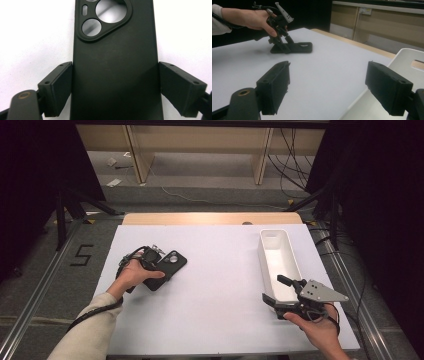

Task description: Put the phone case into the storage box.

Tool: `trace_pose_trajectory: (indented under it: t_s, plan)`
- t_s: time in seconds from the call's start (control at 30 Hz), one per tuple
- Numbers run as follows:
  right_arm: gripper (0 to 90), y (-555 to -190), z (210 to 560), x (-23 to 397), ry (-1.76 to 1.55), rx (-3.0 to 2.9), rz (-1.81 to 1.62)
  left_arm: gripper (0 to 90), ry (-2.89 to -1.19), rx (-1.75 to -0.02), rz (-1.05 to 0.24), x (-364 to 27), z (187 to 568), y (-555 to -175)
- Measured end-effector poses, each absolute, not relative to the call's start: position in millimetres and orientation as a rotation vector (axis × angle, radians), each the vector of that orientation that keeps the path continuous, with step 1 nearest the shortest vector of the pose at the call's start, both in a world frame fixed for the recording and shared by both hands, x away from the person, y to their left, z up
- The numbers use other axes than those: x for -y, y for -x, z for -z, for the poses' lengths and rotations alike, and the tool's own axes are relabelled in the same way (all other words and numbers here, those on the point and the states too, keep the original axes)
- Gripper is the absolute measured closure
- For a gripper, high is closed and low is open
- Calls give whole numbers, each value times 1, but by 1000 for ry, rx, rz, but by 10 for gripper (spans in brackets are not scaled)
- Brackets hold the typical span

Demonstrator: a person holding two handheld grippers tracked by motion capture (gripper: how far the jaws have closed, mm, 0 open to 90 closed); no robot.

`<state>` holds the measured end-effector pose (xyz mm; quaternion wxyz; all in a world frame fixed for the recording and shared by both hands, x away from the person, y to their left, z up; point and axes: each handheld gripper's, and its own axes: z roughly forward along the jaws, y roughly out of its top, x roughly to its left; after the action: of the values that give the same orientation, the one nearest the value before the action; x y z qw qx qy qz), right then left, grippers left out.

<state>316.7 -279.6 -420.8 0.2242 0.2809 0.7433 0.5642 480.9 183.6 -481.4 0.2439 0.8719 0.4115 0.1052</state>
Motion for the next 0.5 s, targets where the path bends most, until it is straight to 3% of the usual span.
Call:
trace_pose_trajectory:
  t_s: [0.5]
  plan:
    - [209, -317, 421, 279, -774, -2049, -1556, 153, -2310, -1105, -296, -181, 472, -476]
